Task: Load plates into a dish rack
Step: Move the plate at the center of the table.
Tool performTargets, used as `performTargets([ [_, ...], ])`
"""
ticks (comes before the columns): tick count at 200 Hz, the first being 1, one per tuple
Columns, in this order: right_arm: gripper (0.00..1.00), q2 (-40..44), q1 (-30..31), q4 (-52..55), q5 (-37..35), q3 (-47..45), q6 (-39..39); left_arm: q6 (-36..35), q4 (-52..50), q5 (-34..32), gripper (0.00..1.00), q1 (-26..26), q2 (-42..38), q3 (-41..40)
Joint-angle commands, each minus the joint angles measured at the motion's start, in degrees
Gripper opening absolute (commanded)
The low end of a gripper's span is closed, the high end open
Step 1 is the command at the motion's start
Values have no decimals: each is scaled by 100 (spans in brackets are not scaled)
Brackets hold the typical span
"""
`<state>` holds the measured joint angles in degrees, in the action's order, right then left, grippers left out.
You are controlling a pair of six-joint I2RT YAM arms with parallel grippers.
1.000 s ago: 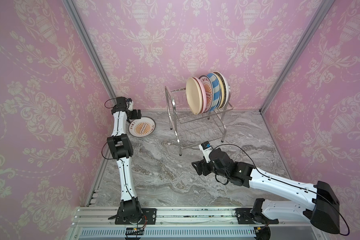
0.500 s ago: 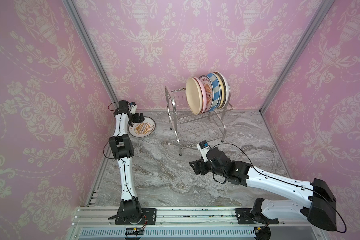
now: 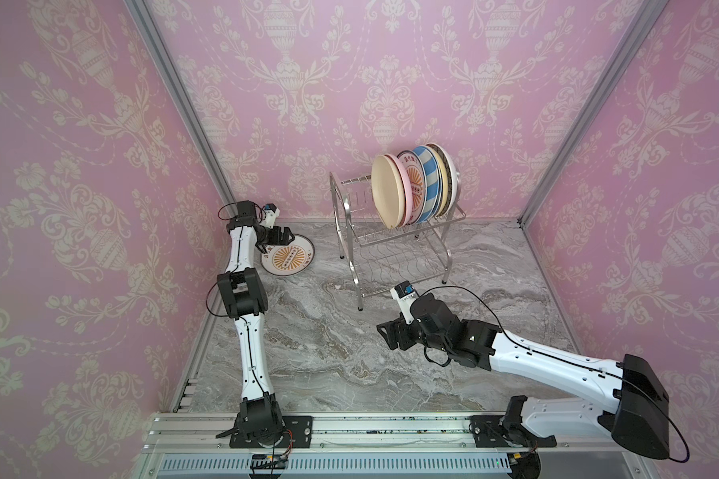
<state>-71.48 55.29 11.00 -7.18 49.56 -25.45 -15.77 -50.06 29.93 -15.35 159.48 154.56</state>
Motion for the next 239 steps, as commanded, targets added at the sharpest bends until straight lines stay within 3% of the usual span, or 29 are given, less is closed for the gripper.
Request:
performTargets([
  [1,84,-57,58,153,75,248,172,-669,-651,186,99,201,56,10],
  [68,85,-155,52,193,381,279,398,-1099,-1485,75,99,579,-598,-699],
  [124,85,-56,52,193,526,168,472,-1429,-1568,-500,99,1200,-1511,-2275],
  [152,85,111,52,200,499,22,412,-1339,-1178,-718,99,1332,-2020,-3493],
  [182,85,222,53,264,524,-56,375,-884,-320,-831,99,1329,-3136,-5277],
  [215,85,147,48,303,710,35,453,98,523,-860,99,1391,-4470,-7014],
  [239,85,35,38,310,863,140,505,643,1401,-1157,99,1393,-5219,-7816],
])
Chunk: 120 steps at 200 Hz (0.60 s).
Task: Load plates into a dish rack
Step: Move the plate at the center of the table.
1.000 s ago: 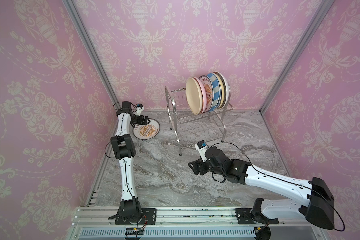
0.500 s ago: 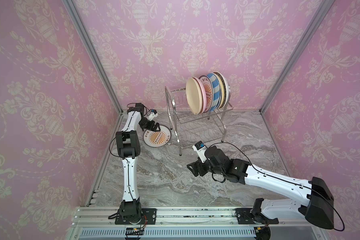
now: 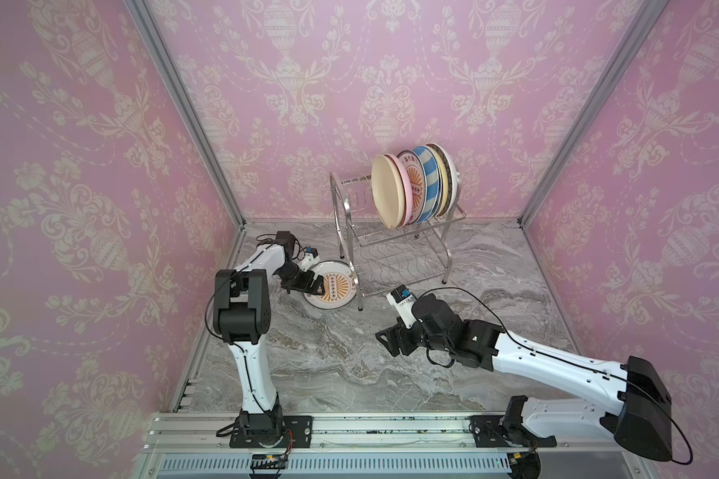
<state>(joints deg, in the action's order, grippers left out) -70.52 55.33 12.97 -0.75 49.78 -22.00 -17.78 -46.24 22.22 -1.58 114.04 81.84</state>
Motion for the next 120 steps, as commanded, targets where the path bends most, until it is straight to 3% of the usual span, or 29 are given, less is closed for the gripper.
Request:
performTargets([
  [1,85,-64,41,111,227,119,156,849,1055,-420,99,17,-700,-554],
  [30,85,-44,33,74,262,66,139,637,1698,-1096,99,20,-783,-335],
  [57,85,212,44,-46,76,-163,23,392,1783,-551,99,50,-133,667],
  [84,85,432,40,-66,-156,-310,-97,115,1205,-96,99,148,752,1838],
  [120,85,607,42,-276,-373,-545,-333,-231,1067,621,99,312,1370,2468],
])
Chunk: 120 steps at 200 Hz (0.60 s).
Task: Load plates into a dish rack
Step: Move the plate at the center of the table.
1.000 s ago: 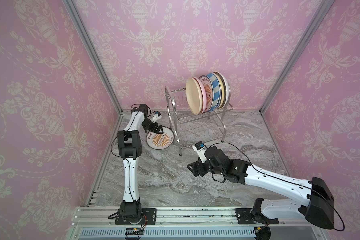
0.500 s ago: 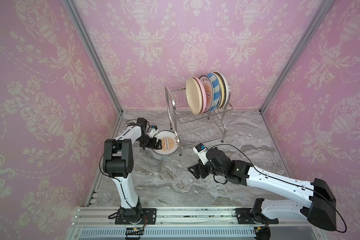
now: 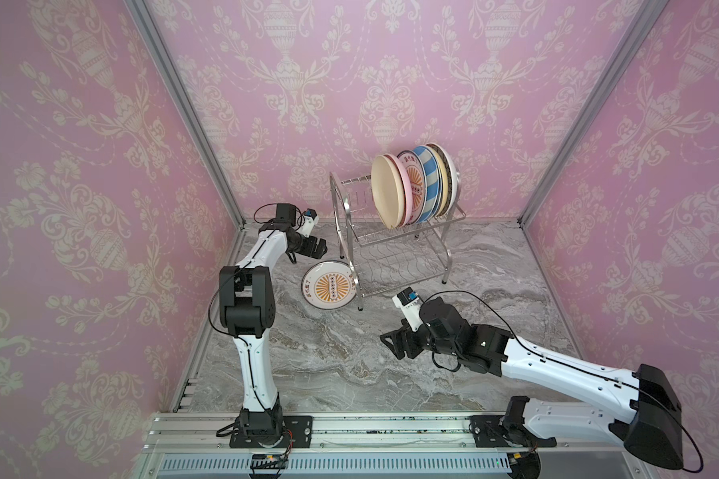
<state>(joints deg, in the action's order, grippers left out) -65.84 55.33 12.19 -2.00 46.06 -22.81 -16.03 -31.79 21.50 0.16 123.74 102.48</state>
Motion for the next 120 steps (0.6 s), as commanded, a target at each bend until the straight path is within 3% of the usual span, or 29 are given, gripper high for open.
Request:
performTargets([
  [1,85,145,40,-198,-248,-175,-251,-408,-406,704,99,139,424,431],
  [31,85,194,53,-164,-336,-211,-356,-622,-1002,961,99,186,881,1002],
  [120,85,61,80,-124,-352,-88,-338,-723,-909,1136,99,291,1081,945],
])
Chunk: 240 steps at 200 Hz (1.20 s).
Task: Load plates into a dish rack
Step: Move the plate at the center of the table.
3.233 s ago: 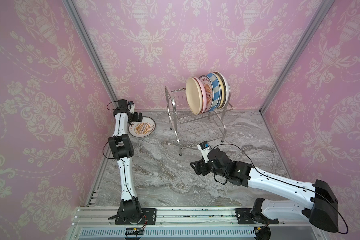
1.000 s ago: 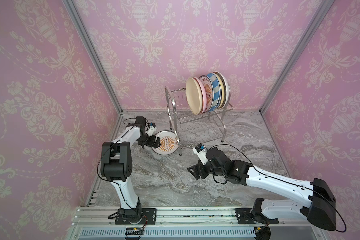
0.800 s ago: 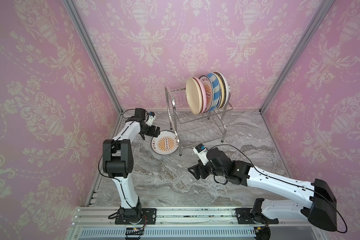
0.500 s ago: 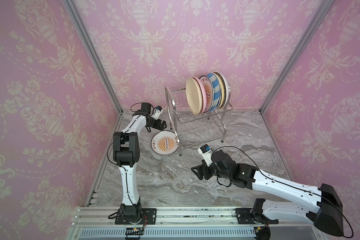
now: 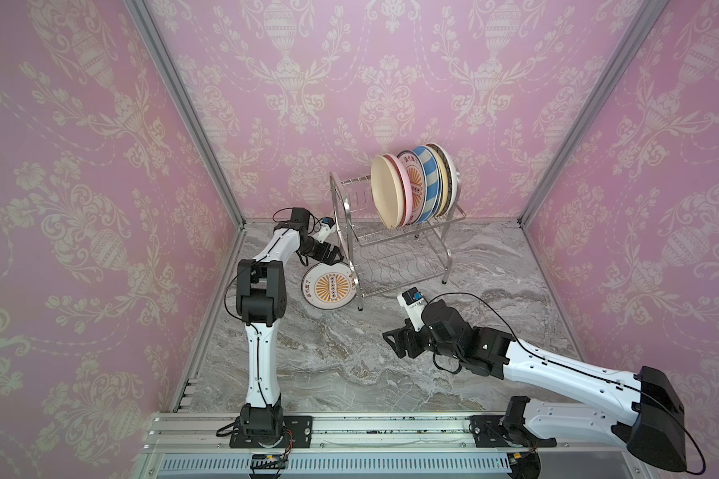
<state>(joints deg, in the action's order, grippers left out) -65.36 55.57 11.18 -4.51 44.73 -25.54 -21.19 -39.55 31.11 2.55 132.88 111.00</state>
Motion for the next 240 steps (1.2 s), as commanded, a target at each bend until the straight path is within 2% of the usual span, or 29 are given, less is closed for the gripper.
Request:
performTargets([
  [1,84,9,53,-21,-102,49,-60,-204,-128,175,99,53,168,95],
  [72,84,-290,286,45,-162,266,32,-243,-202,230,99,79,262,89],
  [117,84,-440,365,-62,-145,369,58,-218,-201,231,99,77,130,-182],
  [203,84,-647,394,78,-14,561,225,364,464,-46,99,44,-1627,-2654],
  [221,84,-819,408,257,72,728,355,757,789,-44,99,52,-2221,-3430],
  [240,84,-1061,402,315,313,902,482,1405,1222,-531,99,54,-2914,-4282],
])
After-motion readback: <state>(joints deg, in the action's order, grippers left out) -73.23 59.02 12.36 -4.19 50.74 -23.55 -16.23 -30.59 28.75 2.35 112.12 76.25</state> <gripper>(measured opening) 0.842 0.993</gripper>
